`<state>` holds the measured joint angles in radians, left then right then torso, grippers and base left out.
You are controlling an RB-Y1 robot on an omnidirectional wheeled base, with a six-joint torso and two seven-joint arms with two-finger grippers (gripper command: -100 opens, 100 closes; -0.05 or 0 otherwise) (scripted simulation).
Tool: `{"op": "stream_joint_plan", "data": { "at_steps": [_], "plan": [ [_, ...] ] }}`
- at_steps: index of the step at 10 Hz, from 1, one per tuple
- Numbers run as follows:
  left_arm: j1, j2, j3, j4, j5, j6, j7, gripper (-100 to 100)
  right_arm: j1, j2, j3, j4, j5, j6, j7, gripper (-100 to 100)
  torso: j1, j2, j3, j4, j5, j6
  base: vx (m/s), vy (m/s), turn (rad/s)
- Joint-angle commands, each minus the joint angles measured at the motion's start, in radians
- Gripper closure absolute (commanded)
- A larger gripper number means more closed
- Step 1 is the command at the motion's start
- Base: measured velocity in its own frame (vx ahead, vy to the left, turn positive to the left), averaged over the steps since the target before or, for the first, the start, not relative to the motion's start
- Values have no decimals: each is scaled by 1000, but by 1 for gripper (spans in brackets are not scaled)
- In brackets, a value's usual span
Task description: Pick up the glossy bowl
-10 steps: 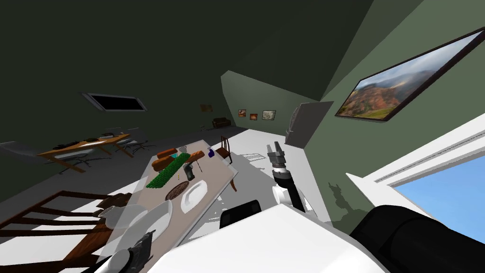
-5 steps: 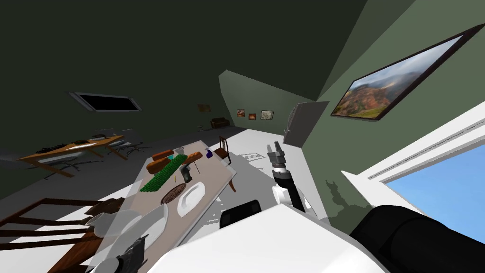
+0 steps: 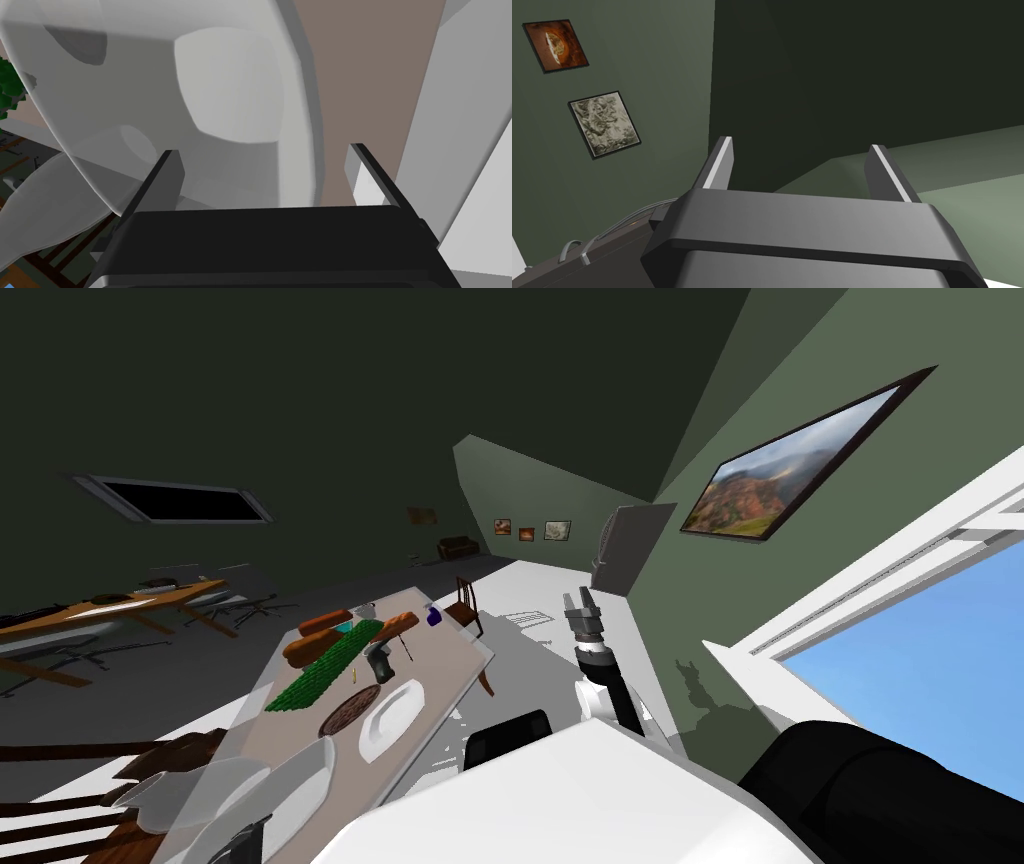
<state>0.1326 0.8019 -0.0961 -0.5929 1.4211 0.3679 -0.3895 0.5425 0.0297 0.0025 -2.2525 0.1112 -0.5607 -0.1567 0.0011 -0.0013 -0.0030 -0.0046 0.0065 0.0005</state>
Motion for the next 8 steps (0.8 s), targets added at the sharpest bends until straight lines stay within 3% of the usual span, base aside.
{"op": "stream_joint_plan", "data": {
  "at_steps": [1,5,6,7,8],
  "plan": [
    [0,0,0,0,0,0,0,100,0,0,0,0,0,0,0,0,0,0,0,0,0,0,0,0,0],
    [0,0,0,0,-1,0,-1,100,0,0,0,0,0,0,0,0,0,0,0,0,-1,0,1,1,-4],
    [0,-1,-1,0,0,0,-1,0,0,0,0,0,0,0,0,0,-1,0,0,0,-1,0,0,0,0],
    [-36,-51,30,-42,-50,46,39,100,0,0,0,0,0,0,0,0,-1,0,0,0,-2,0,-22,54,361],
    [-36,-58,30,-42,-76,46,39,100,0,0,0,0,0,0,0,0,0,1,1,0,-1,-1,-24,55,174]
  ]
}}
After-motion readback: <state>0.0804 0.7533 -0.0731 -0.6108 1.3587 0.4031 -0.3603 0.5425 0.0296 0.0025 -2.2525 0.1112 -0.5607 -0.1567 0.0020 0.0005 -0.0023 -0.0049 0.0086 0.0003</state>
